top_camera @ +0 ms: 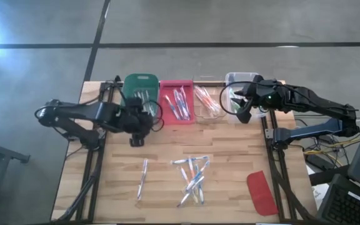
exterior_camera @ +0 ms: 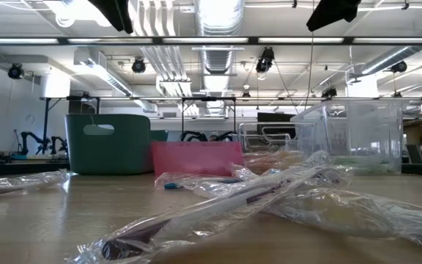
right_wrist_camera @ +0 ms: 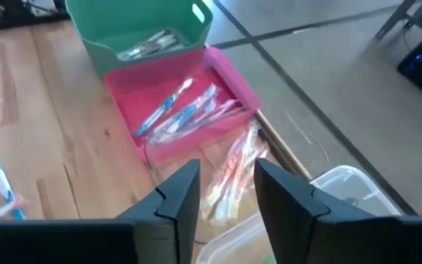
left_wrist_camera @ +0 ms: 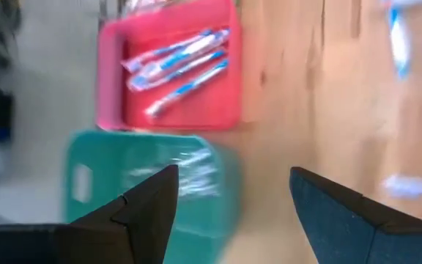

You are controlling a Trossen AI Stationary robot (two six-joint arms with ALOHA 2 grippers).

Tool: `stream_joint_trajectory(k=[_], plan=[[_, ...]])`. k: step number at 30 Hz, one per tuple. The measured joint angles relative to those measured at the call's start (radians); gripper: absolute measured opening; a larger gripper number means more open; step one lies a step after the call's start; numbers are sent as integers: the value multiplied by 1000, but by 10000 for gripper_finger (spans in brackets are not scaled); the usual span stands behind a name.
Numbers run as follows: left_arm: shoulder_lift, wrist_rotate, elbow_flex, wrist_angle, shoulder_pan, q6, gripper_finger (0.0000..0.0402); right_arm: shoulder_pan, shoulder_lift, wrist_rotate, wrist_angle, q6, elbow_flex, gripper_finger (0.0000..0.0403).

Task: Pick & Place Toothbrushes
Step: Put the violet toothbrush into the green bin

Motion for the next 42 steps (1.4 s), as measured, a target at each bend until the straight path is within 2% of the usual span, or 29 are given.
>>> stream_joint_trajectory(k=[5,10,16,20,22,26,34,37,40,42], plan=[[52,13,0,15,-25,-339,266,0,1,0,14,-3,-2,140],[97,146,-6,-41,-40,-745,264,-3,1,32,42,-46,-2,149],[137,151,-27,-62,-127,-1146,263,-2,1,58,48,-132,-8,143],[147,143,-30,-61,-190,-1333,263,-3,4,64,38,-158,-15,128],[149,142,-35,-61,-219,-1368,263,-2,5,64,27,-162,-23,120],[147,164,-51,-66,-244,-1306,263,-2,5,64,16,-161,-40,104],[147,199,-53,-144,-247,-977,263,-2,8,64,17,-158,-44,78],[146,199,-70,-152,-247,-744,263,-2,8,64,17,-163,-43,70],[146,199,-92,-145,-247,-348,263,-2,8,64,25,-202,-43,64],[146,188,-114,-121,-246,-142,263,-2,9,64,46,-235,-43,60]])
